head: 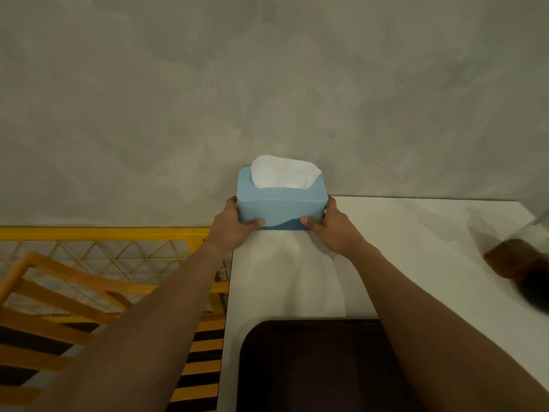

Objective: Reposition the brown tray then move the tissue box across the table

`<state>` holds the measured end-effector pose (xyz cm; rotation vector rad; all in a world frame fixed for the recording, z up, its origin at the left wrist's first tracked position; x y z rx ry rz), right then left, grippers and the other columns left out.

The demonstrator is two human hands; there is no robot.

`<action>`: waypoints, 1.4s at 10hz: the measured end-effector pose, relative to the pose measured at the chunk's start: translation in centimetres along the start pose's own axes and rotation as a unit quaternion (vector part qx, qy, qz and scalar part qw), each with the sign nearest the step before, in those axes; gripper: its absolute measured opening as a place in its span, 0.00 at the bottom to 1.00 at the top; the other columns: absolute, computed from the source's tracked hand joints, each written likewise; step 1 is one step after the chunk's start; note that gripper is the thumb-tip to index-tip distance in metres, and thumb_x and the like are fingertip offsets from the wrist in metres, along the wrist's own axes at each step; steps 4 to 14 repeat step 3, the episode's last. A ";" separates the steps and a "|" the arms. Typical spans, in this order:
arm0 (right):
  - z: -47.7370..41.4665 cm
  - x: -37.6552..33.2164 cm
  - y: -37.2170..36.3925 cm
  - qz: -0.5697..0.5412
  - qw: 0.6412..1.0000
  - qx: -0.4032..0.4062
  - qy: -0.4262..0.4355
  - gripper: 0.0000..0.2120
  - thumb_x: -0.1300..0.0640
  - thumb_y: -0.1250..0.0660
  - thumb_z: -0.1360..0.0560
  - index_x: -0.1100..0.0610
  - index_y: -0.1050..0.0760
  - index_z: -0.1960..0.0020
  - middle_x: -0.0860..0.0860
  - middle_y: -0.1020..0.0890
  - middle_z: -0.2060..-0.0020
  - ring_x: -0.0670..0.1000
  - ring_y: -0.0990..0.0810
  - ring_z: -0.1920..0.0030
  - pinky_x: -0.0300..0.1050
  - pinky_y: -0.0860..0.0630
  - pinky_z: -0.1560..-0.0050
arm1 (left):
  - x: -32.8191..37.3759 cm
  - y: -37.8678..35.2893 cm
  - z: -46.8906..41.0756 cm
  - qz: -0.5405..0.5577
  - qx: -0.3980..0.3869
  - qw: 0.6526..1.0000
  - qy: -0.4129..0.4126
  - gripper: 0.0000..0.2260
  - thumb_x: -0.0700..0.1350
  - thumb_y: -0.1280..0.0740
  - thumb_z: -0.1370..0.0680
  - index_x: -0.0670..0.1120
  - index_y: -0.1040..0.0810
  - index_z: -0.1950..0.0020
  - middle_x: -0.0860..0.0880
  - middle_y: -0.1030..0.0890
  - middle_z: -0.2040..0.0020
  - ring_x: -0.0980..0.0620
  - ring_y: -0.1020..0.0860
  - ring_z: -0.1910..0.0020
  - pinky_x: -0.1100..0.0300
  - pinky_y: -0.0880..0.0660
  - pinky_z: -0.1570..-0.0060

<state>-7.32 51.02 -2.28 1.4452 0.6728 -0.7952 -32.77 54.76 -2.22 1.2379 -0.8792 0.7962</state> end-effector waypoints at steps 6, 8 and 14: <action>2.3 -1.8 1.9 0.042 0.999 -0.001 -0.007 0.41 0.43 0.25 0.27 0.53 0.42 0.22 0.50 0.27 0.32 0.55 0.27 0.33 0.43 0.35 0.44 | 1.1 1.6 1.2 -0.021 -0.034 0.997 0.064 0.56 0.54 0.21 0.29 0.48 0.58 0.17 0.42 0.39 0.19 0.40 0.36 0.23 0.44 0.33 0.29; 2.3 -1.8 1.9 0.042 0.999 -0.001 -0.007 0.41 0.43 0.25 0.27 0.53 0.42 0.22 0.50 0.27 0.32 0.55 0.27 0.33 0.43 0.35 0.44 | 1.1 1.6 1.2 -0.021 -0.034 0.997 0.064 0.56 0.54 0.21 0.29 0.48 0.58 0.17 0.42 0.39 0.19 0.40 0.36 0.23 0.44 0.33 0.29; 2.3 -1.8 1.9 0.042 0.999 -0.001 -0.007 0.41 0.43 0.25 0.27 0.53 0.42 0.22 0.50 0.27 0.32 0.55 0.27 0.33 0.43 0.35 0.44 | 1.1 1.6 1.2 -0.021 -0.034 0.997 0.064 0.56 0.54 0.21 0.29 0.48 0.58 0.17 0.42 0.39 0.19 0.40 0.36 0.23 0.44 0.33 0.29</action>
Point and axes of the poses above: each hand's wrist, its own z-axis away from the middle knuckle, its own y-axis out of the back of the hand, x = y × z, the point moved 1 cm from there along -z, towards the middle knuckle
